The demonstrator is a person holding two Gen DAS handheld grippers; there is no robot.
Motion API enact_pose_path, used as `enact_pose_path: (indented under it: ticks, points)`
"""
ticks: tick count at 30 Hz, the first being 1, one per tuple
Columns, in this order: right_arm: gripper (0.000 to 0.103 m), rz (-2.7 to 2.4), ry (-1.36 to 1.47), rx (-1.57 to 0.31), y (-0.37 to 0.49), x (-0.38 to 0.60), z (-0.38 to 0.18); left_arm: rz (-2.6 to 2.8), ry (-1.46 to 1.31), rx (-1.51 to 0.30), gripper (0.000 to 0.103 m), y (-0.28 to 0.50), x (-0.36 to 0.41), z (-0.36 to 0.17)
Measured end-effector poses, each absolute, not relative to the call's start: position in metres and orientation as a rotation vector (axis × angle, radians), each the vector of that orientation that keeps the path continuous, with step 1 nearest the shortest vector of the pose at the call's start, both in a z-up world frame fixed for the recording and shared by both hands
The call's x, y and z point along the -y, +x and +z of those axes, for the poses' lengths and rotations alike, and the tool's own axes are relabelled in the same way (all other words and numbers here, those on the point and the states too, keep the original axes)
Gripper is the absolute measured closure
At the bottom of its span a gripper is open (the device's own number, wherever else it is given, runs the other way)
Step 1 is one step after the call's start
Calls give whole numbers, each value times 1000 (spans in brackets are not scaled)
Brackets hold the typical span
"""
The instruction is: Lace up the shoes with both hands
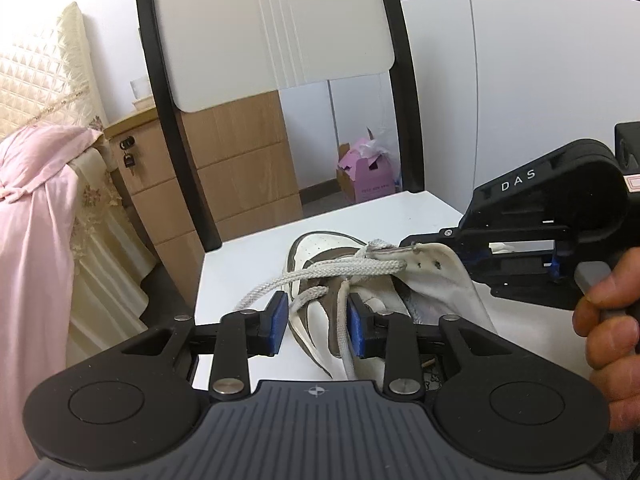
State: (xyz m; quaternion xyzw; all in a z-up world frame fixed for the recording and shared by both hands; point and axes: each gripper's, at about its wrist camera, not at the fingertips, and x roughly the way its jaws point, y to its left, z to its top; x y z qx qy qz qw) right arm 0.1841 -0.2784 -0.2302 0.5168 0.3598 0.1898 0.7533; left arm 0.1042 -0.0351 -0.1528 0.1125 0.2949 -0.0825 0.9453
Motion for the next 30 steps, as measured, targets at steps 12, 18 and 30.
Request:
enact_pose_path:
  ticks: [12, 18, 30]
  points:
    - [101, 217, 936, -694, 179, 298, -214, -98, 190, -626, 91, 99, 24, -148]
    - [101, 78, 920, -648, 171, 340, -215, -38, 184, -634, 91, 95, 12, -146]
    - [101, -112, 918, -621, 148, 394, -208, 46, 218, -629, 91, 92, 15, -145]
